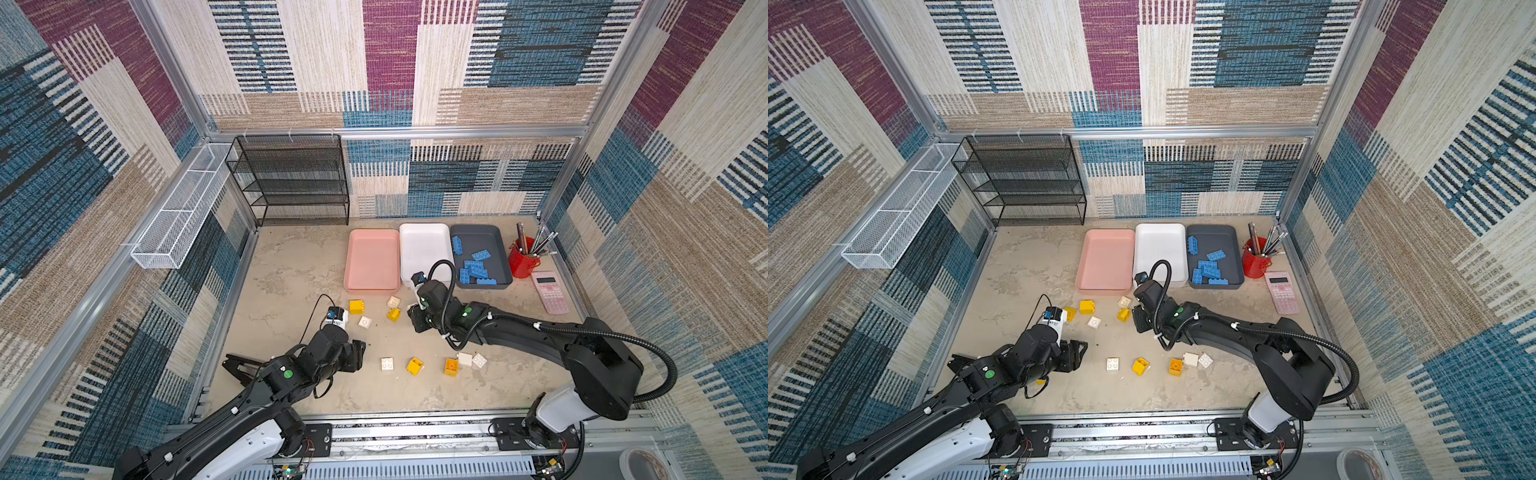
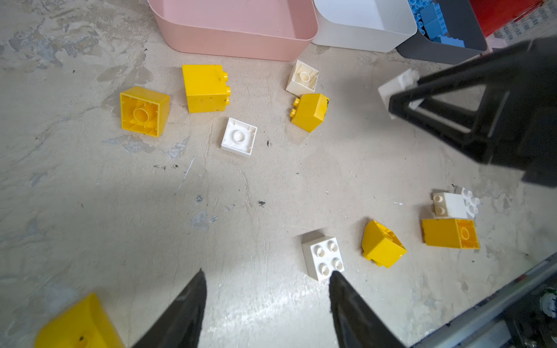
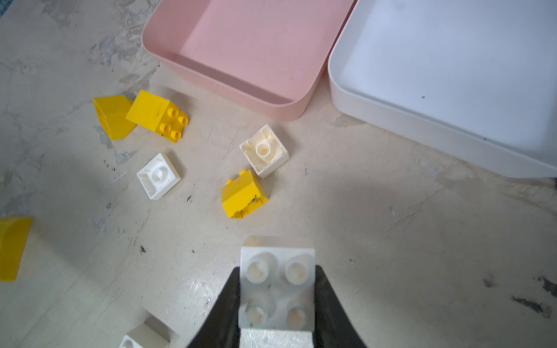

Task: Sort the legos into containers by color
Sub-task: 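Carry the white brick with the right gripper into the white tray and release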

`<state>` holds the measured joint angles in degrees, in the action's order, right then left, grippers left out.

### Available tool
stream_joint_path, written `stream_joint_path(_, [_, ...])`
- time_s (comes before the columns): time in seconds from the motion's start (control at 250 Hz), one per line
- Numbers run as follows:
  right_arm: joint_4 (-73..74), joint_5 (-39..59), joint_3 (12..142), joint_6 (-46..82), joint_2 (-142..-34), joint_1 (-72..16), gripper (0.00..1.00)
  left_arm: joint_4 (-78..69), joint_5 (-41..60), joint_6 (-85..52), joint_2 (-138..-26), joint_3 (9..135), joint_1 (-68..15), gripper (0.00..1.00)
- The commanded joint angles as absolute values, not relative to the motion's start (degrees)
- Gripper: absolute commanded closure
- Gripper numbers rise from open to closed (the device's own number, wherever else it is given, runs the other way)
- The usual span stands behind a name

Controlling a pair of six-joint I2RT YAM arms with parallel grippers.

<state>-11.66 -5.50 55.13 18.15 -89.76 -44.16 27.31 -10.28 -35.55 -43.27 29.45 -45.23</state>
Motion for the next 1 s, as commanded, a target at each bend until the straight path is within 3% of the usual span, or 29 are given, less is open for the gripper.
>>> stream_joint_path(0.0, [-9.55,-2.37,58.42,15.77,-91.56,-40.6,0.75,27.36,-10.56,-35.6,-43.64,29.05,-45.25,0.34])
stream_joint_path(0.6, [-6.73,5.44,79.01,15.16,-112.84,-26.86,0.74,22.7,-9.16,-34.82,-46.93,26.53,-45.32,0.34])
stream_joint_path(0.996, [-4.31,6.58,79.18,15.89,-113.23,-24.17,0.34,22.19,-7.37,-36.73,-53.19,29.15,-46.16,0.31])
